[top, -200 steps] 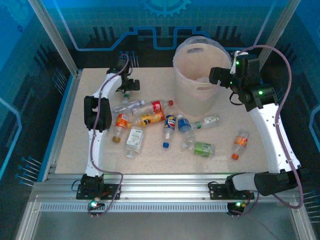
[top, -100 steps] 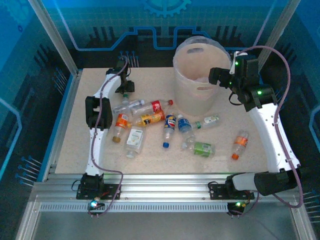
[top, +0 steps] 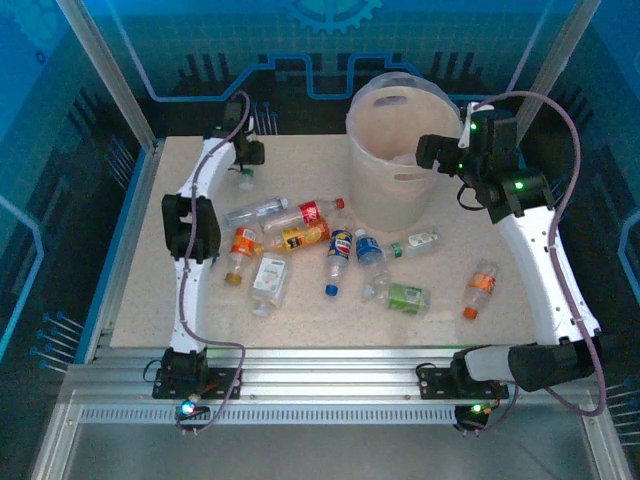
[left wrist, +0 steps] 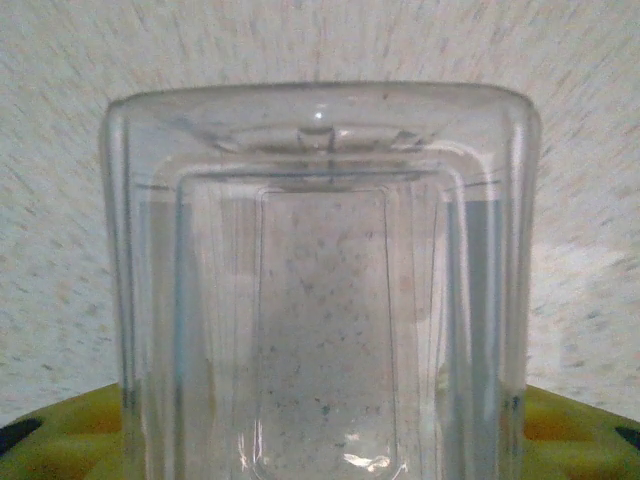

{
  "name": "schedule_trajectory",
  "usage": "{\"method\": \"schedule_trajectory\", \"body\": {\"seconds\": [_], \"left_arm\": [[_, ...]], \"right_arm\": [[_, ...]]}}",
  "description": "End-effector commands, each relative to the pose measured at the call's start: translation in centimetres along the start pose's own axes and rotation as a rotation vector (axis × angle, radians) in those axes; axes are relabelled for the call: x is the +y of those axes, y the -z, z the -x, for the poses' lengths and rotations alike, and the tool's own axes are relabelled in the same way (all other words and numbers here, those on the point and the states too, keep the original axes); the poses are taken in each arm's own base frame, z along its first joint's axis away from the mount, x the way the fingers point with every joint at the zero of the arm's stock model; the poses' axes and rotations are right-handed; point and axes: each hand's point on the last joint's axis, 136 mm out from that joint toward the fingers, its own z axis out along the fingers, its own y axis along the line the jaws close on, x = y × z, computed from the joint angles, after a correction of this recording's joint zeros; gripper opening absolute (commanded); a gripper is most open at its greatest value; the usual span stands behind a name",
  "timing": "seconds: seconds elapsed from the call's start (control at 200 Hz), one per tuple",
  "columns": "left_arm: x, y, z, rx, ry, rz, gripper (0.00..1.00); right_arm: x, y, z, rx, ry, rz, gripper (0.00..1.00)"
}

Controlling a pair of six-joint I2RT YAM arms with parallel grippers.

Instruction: Put the plastic bottles in the bin

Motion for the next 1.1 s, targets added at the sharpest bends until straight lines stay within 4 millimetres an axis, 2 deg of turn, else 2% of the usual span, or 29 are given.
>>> {"method": "schedule_trajectory", "body": {"seconds": [0.0,0.235,0.435,0.575,0.835,0.971,1.096], "left_arm": [[-0.3,9.6,7.3,-0.238,0.031,-0.068,0.49],[-3.5,17.8,9.1,-0.373,0.035,-0.237,0.49],[-7.9,25.3,8.3,-0.536,-0.069,-0.395,0.49],[-11.0,30.3,5.9,-0.686,-0.203,-0.483,0.46],[-16.4,37.7,-1.0,-0.958,-0.48,-0.678,0.46],[-18.2,39.7,-3.8,-1.016,-0.563,-0.77,0.46],[-19.9,40.3,-5.7,-1.016,-0.63,-0.832,0.46]], "right_arm": [[0.9,-0.1,0.4,-0.013,-0.011,0.04,1.0],[2.0,0.6,0.5,-0.015,-0.015,0.107,1.0],[3.7,1.5,0.4,-0.007,-0.038,0.216,1.0],[5.8,2.4,0.1,0.031,-0.045,0.341,1.0],[10.4,4.2,-0.5,0.123,-0.054,0.614,1.0],[12.9,5.1,-1.0,0.18,-0.032,0.745,1.0],[15.2,5.4,-2.0,0.233,0.008,0.809,1.0]]}}
